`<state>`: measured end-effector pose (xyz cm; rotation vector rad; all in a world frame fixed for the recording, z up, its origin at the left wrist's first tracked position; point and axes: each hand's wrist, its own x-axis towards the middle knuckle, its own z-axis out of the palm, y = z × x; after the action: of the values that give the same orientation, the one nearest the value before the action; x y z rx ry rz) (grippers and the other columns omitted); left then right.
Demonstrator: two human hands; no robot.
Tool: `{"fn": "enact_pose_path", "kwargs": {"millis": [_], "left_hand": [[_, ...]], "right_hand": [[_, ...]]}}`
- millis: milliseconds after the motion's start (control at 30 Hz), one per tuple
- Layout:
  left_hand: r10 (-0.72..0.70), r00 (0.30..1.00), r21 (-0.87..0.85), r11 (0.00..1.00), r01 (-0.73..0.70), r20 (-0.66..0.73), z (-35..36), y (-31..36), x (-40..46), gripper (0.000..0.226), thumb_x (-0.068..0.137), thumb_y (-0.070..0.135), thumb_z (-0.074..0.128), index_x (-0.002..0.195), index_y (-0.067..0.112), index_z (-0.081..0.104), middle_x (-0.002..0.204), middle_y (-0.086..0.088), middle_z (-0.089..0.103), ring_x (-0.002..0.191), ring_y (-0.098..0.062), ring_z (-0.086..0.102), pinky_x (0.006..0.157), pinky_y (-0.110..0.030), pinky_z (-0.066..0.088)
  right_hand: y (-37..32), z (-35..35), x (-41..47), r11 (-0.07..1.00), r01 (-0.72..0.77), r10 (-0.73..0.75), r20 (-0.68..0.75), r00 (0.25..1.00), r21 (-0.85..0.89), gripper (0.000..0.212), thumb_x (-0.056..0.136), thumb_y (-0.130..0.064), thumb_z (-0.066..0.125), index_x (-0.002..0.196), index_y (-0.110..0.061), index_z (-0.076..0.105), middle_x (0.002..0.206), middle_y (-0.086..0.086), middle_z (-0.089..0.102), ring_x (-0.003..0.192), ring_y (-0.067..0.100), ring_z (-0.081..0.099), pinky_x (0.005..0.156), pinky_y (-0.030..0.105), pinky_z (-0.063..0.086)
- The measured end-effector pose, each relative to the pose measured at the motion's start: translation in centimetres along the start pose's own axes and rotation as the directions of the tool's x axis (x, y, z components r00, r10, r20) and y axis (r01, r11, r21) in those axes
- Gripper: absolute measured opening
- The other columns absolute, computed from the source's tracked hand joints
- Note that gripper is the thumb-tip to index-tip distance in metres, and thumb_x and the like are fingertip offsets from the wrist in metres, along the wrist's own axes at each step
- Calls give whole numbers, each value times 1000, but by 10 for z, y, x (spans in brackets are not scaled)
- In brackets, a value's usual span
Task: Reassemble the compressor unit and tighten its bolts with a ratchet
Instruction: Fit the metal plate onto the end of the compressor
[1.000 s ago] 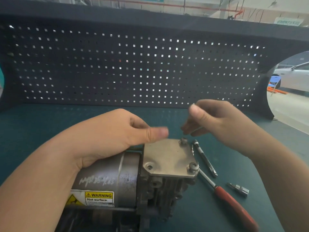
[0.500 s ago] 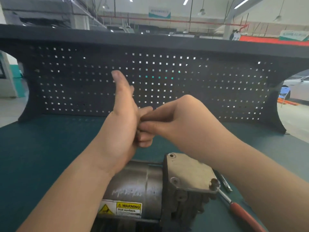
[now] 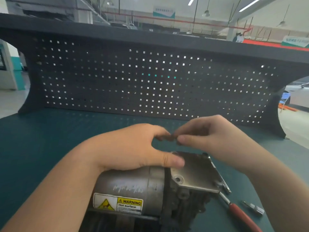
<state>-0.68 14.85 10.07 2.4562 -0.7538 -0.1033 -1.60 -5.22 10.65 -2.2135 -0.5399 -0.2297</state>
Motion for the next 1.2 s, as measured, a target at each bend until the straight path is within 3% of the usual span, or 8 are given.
{"fn": "enact_pose_path", "kwargs": {"millis": [67, 133, 300, 600, 733, 933, 1067, 1200], "left_hand": [[58, 991, -59, 997, -51, 122, -1, 1, -1, 43, 70, 64, 73, 106, 44, 62, 89, 41, 64, 66, 27, 53, 65, 1, 40], [92, 984, -127, 989, -73, 154, -1, 0, 1, 32, 74, 54, 77, 101, 38, 70, 95, 32, 69, 64, 19, 58, 59, 1, 38], [39, 982, -89, 996, -23, 187, 1, -4, 7, 54, 60, 68, 70, 104, 37, 70, 101, 22, 72, 91, 6, 66, 89, -29, 49], [20, 982, -79, 997, -5, 188, 0, -4, 7, 55, 57, 69, 69, 102, 36, 71, 100, 23, 72, 95, 6, 66, 95, -32, 47], [8, 984, -78, 997, 6, 178, 0, -4, 6, 58, 56, 69, 70, 102, 34, 71, 99, 23, 72, 94, 7, 66, 95, -31, 47], [39, 980, -103, 995, -19, 196, 0, -4, 7, 45, 65, 61, 73, 102, 35, 71, 100, 21, 73, 97, 5, 66, 96, -31, 45], [33, 980, -81, 997, -17, 197, -1, -5, 7, 54, 60, 68, 70, 105, 38, 69, 101, 24, 72, 96, 8, 64, 92, -27, 44], [20, 981, -35, 999, -14, 193, -1, -4, 7, 58, 57, 72, 67, 102, 34, 72, 100, 19, 73, 98, 1, 66, 98, -39, 47]], "right_hand": [[8, 5, -1, 998, -4, 3, 24, 1000, 68, 10, 79, -17, 74, 75, -26, 75, 74, -7, 74, 72, 8, 71, 67, 19, 54], [13, 9, -1, 995, 27, -27, 7, 1000, 94, 8, 76, -18, 73, 74, -26, 72, 71, -3, 74, 69, 13, 71, 68, 28, 56], [22, 11, -1, 985, 98, -97, -15, 995, 144, 8, 75, -16, 74, 72, -22, 69, 72, 3, 73, 69, 25, 70, 67, 34, 56], [26, 11, -3, 979, 205, -205, -16, 979, -3, 4, 76, -33, 71, 79, -33, 69, 81, -14, 73, 73, 11, 70, 69, 35, 56], [23, 9, -5, 966, 251, -251, 8, 968, -63, 18, 72, -45, 65, 87, -36, 69, 84, -20, 72, 76, 9, 67, 73, 30, 54], [22, 10, -3, 968, 246, -247, -2, 969, -37, 18, 79, -18, 76, 83, -36, 71, 79, -20, 72, 77, 1, 69, 71, 15, 52], [18, 5, -5, 981, 194, -193, 29, 981, -5, 26, 75, -21, 75, 85, -45, 73, 77, -24, 72, 76, -8, 68, 69, 6, 48], [9, 7, -3, 982, 173, -169, 54, 984, -79, 24, 77, -21, 75, 76, -46, 74, 73, -27, 70, 71, -12, 65, 65, 3, 45]]}}
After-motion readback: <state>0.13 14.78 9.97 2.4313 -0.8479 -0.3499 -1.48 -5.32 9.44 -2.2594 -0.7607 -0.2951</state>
